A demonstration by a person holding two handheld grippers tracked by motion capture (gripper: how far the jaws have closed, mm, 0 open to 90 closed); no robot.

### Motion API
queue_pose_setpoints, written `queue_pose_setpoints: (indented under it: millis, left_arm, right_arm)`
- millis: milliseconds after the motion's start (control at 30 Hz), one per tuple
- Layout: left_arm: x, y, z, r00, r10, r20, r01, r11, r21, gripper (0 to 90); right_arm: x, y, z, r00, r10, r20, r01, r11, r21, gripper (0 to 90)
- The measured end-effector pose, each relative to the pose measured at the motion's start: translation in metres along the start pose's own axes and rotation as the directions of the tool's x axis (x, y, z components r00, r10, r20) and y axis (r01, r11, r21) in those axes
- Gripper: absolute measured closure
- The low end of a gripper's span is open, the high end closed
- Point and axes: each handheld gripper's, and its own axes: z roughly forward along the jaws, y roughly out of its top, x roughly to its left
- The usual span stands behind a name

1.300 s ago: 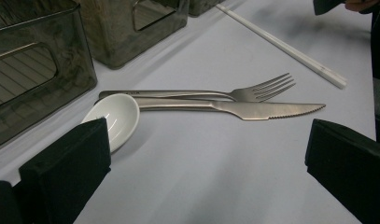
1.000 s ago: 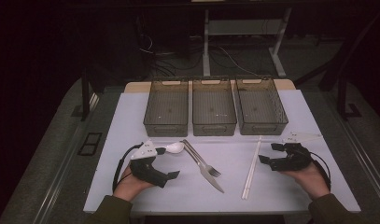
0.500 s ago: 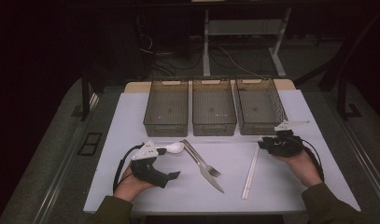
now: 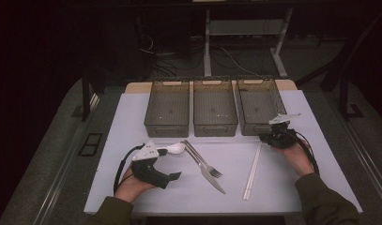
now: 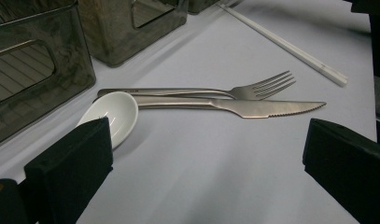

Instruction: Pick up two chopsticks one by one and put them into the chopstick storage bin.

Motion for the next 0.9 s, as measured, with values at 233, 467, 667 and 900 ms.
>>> queue_pose_setpoints:
  millis: [233, 467, 667, 900]
  left_arm:
    - [0.000, 0.000, 0.000, 1.0000, -0.002, 0.002, 0.002, 1.0000, 0.000, 0.9]
    - [-0.001, 0.000, 0.000, 1.0000, -0.004, 0.006, 0.004, 1.0000, -0.002, 0.9]
    - [-0.001, 0.000, 0.001, 1.0000, -0.002, 0.008, 0.002, 1.0000, 0.000, 0.8]
    - [-0.001, 0.000, 0.001, 0.9999, 0.000, 0.011, 0.000, 1.0000, 0.001, 0.8]
  right_arm:
    - [-0.001, 0.002, 0.012, 0.9993, -0.024, 0.028, 0.023, 0.999, 0.035, 89.4]
    - [-0.001, 0.001, 0.016, 0.9989, -0.034, 0.031, 0.032, 0.998, 0.048, 89.5]
    - [0.001, 0.001, 0.018, 0.9977, -0.052, 0.042, 0.050, 0.997, 0.055, 89.5]
    - [0.000, 0.001, 0.019, 0.9969, -0.060, 0.052, 0.056, 0.997, 0.062, 89.5]
